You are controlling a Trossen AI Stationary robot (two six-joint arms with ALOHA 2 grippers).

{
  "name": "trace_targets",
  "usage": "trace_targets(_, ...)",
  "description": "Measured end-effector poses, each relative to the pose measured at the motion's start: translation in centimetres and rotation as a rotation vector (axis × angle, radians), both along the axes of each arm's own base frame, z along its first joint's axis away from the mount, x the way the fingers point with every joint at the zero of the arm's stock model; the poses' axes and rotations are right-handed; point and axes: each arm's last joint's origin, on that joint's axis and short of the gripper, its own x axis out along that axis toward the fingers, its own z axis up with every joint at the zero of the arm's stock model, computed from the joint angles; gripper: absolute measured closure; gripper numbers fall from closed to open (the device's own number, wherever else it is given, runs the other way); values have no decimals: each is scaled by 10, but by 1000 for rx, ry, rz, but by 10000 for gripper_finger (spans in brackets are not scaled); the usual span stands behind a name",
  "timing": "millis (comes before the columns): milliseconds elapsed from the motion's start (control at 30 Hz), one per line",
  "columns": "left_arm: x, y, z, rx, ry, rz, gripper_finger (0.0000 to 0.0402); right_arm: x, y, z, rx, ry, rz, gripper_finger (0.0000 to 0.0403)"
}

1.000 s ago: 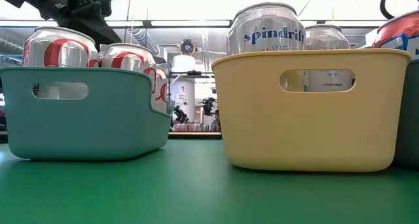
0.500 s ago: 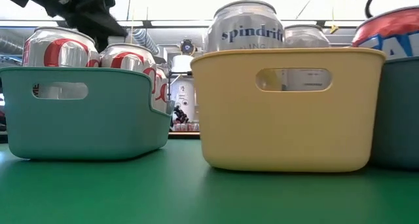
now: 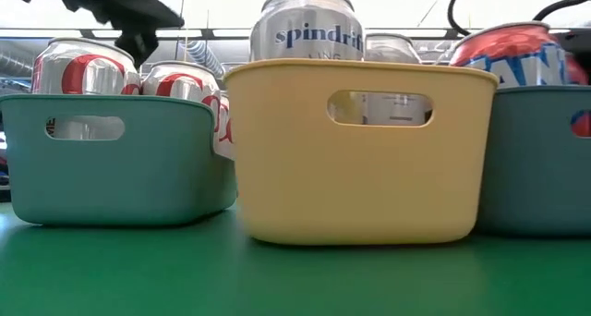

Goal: Sort soda cans
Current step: Adjust the bins on the table

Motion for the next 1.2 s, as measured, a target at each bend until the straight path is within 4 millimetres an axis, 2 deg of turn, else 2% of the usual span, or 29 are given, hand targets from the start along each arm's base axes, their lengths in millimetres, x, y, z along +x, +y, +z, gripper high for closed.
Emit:
trace_targets(167, 6, -15, 14, 54, -99, -100, 401, 4, -4, 1, -13, -10, 13, 403)
trace_targets(267, 19, -32, 24, 115, -87, -167, 401, 5, -5, 1, -20, -7, 25, 403)
trace_targets(367, 43, -60, 35, 197, -36, -272, 401, 5, -5, 1, -27, -6, 35, 403)
trace_targets(500, 76, -102, 38, 317, 127, -356, 401, 5, -5, 1, -39, -6, 50, 403)
trace_targets(667, 112, -156, 23, 350, 241, -462, 401, 5, -5, 1, -65, -4, 82, 403)
trace_targets(867, 150, -212, -1, 372, 286, -523, 401, 6, -7, 1, -102, -1, 126, 403)
trace_targets(1000, 174, -231, -26, 412, 354, -464, 401, 7, -9, 1, -126, 0, 150, 403)
trace_targets(1200, 191, -241, -62, 441, 504, -305, 401, 7, -9, 1, -158, 1, 182, 403)
